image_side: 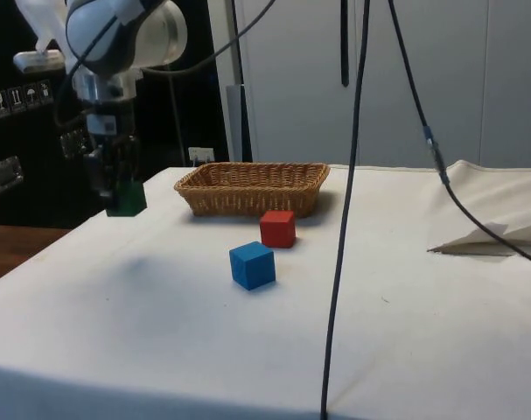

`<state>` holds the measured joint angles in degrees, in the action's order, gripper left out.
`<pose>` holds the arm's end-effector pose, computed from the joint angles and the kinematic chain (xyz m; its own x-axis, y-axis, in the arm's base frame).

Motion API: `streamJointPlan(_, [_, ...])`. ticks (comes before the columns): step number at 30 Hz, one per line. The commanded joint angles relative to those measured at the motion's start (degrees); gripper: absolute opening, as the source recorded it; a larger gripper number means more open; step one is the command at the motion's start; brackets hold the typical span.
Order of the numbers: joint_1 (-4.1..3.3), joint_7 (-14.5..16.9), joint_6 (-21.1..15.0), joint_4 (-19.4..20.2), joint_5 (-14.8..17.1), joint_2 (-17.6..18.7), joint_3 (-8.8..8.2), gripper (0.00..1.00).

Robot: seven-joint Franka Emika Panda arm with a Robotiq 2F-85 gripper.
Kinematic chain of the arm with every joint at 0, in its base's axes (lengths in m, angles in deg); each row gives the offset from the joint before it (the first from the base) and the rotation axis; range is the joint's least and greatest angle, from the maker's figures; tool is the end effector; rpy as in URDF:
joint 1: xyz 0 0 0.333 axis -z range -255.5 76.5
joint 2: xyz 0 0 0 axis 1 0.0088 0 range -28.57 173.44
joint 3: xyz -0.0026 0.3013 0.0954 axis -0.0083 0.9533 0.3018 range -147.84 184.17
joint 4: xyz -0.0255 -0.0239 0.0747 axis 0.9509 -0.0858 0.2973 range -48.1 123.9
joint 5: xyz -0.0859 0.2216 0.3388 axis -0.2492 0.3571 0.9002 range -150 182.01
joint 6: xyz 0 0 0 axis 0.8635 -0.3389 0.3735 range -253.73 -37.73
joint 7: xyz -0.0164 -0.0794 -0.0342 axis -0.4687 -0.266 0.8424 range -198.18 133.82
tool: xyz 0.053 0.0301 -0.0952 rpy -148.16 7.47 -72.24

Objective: Pick up exactly two blocks and place them into the basket.

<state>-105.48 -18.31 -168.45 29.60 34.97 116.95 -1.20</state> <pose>0.7549 0.0141 0.2434 0.9897 0.0863 0.1145 0.0884 -0.9960 -0.0133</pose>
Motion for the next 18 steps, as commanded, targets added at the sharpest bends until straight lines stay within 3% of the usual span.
streamJointPlan(1, [-0.46,0.3,-1.4,2.1,-0.2,-1.5,-0.29,0.01])
streamJointPlan(4, [-0.57,0.9,-1.4,3.4,-0.5,-2.8,-0.69,0.01])
streamJointPlan(5, [-0.06,0.7,0.0,1.4,-0.1,-1.4,-0.29,0.01])
streamJointPlan(6, [-0.63,1.3,-1.5,4.2,-0.7,-3.6,-0.97,0.01])
streamJointPlan(12, [-0.97,2.8,-2.0,7.0,-2.1,-6.0,-1.95,0.01])
streamJointPlan(13, [-0.52,2.6,-0.9,5.8,-1.5,-5.2,-1.49,0.01])
streamJointPlan(14, [-1.03,2.9,-2.1,7.5,-2.3,-6.3,-2.06,0.01])
streamJointPlan(18, [-1.15,3.3,-2.3,9.1,-3.6,-7.6,-2.41,0.01])
